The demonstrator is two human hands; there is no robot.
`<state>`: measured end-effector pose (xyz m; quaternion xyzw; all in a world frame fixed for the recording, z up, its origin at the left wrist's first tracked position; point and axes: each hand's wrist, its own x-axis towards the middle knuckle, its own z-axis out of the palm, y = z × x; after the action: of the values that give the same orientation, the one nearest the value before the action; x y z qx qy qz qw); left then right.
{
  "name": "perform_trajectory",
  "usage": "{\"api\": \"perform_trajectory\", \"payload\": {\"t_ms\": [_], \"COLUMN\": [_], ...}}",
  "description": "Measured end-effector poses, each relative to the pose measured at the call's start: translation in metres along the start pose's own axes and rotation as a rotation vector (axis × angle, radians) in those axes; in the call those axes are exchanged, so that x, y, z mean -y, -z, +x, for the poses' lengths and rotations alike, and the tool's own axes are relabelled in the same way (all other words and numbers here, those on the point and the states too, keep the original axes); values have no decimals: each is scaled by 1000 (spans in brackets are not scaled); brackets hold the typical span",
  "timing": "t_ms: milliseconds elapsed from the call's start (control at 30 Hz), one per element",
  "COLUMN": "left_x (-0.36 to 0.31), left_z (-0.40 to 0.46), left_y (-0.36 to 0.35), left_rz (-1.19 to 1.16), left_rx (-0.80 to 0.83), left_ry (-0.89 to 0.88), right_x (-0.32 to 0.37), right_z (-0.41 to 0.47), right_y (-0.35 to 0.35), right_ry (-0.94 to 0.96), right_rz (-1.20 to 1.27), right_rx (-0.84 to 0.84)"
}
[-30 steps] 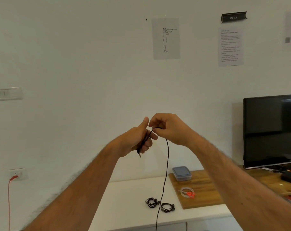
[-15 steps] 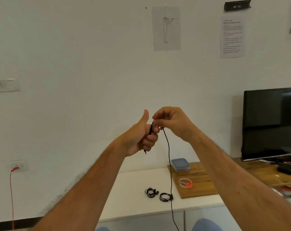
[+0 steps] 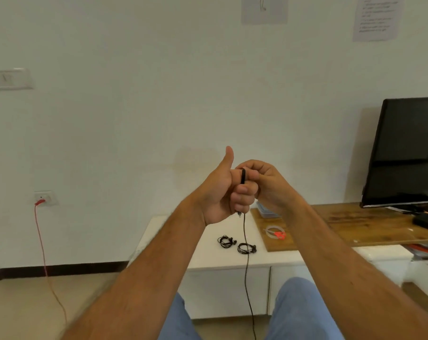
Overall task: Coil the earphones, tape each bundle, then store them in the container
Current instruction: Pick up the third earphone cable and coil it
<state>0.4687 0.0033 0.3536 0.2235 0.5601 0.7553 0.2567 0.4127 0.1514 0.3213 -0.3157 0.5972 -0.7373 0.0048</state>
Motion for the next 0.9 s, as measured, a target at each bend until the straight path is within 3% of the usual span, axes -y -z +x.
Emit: {"api": "perform_trajectory", "payload": {"t_ms": [267, 533, 900], "left_x": [36, 22, 10], "left_z": [-4, -6, -5], "left_y": [9, 5, 12], "left_rz": [-107, -94, 10], "left_rx": [-96, -94, -288], "left_ry": [68, -29, -210], "right_x": [-20, -27, -44], "right_z": [-16, -25, -49], "right_y": [-4, -12, -37], "right_ry": [-6, -79, -193], "right_rz": [21, -4, -145], "right_rx": [-133, -94, -14]}}
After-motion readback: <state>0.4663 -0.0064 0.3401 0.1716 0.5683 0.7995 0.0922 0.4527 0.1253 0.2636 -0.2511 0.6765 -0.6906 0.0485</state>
